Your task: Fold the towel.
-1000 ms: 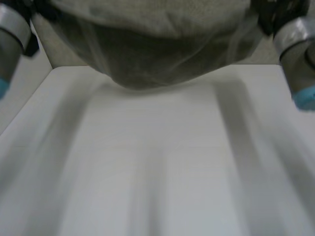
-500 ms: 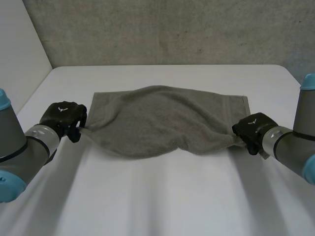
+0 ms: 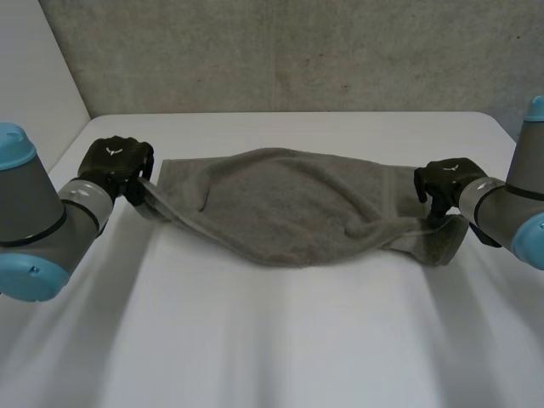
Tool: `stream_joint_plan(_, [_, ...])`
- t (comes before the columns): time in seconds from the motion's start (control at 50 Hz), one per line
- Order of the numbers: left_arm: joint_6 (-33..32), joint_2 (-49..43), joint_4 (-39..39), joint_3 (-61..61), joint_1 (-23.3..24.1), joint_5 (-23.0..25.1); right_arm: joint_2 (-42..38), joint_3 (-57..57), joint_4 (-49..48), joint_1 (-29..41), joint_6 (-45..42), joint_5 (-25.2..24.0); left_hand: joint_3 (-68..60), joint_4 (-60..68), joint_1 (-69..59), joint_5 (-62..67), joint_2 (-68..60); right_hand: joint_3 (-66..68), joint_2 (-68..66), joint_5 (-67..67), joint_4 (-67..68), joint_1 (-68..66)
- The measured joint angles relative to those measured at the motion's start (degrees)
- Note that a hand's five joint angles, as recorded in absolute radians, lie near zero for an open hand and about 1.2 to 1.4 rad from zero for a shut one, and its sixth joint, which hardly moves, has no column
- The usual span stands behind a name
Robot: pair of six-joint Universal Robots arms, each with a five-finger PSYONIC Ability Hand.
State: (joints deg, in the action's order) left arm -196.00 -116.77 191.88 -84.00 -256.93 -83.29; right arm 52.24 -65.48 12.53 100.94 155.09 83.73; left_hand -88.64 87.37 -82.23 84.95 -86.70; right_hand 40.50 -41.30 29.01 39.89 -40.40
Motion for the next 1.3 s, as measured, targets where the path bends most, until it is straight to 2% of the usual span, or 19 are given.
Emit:
stream_joint_plan(0.1, [0.0, -1.4, -0.1, 2.1, 0.0, 0.0, 0.4, -2.0, -1.8, -0.3, -0.2, 1.8, 0.0, 0.0, 0.1, 0.0, 0.0, 1.1, -0.7, 2.7, 1.5, -1.3])
stream_joint_plan(0.22, [-0.2, -2.7, -0.1, 3.7, 0.0, -0.1, 3.9, -7.5, -3.3, -0.4, -0.6, 1.7, 0.0, 0.0, 0.1, 0.0, 0.0, 6.2, -5.4, 7.6, 6.7, -6.4])
stream_joint_plan(0.44, [-0.5, -6.8, -0.2, 8.0, 0.0, -4.6, 13.6, -22.1, -7.4, -1.3, -3.5, -2.1, 0.0, 0.0, 0.1, 0.0, 0.0, 1.6, -1.5, 1.8, 2.1, -1.8])
stream_joint_plan(0.58, [-0.5, -9.3, -0.2, 10.3, 0.0, -6.5, 15.0, -27.5, -10.4, -2.8, -6.3, -2.3, 0.0, 0.0, 0.1, 0.0, 0.0, 1.6, -1.5, 1.3, 1.9, -1.7])
stream_joint_plan(0.8, [-0.9, -10.1, -0.3, 11.1, 0.0, -6.4, 17.5, -34.5, -16.3, -3.5, -11.5, -2.9, 0.0, 0.0, 0.1, 0.0, 0.0, 0.7, -0.5, 0.4, 0.9, -0.6])
stream_joint_plan(0.94, [-2.1, -10.1, -0.2, 11.0, 0.0, -6.5, 20.4, -40.3, -19.1, -3.9, -15.0, -6.4, 0.0, 0.0, 0.1, 0.0, 0.0, -0.3, 0.1, -0.7, -0.3, 0.6])
stream_joint_plan(1.1, [-2.5, -10.0, -0.2, 10.8, 0.1, -6.6, 22.9, -44.7, -19.3, -5.5, -15.1, -11.0, 0.0, 0.0, 0.1, 0.0, 0.0, -0.3, 0.1, -0.7, -0.3, 0.6])
stream_joint_plan(1.3, [-2.4, -9.9, -0.2, 10.4, 0.2, -6.6, 25.8, -48.0, -18.8, -5.9, -14.7, -12.7, 0.0, 0.0, 0.1, 0.0, 0.0, -4.7, 4.1, -5.2, -4.7, 4.6])
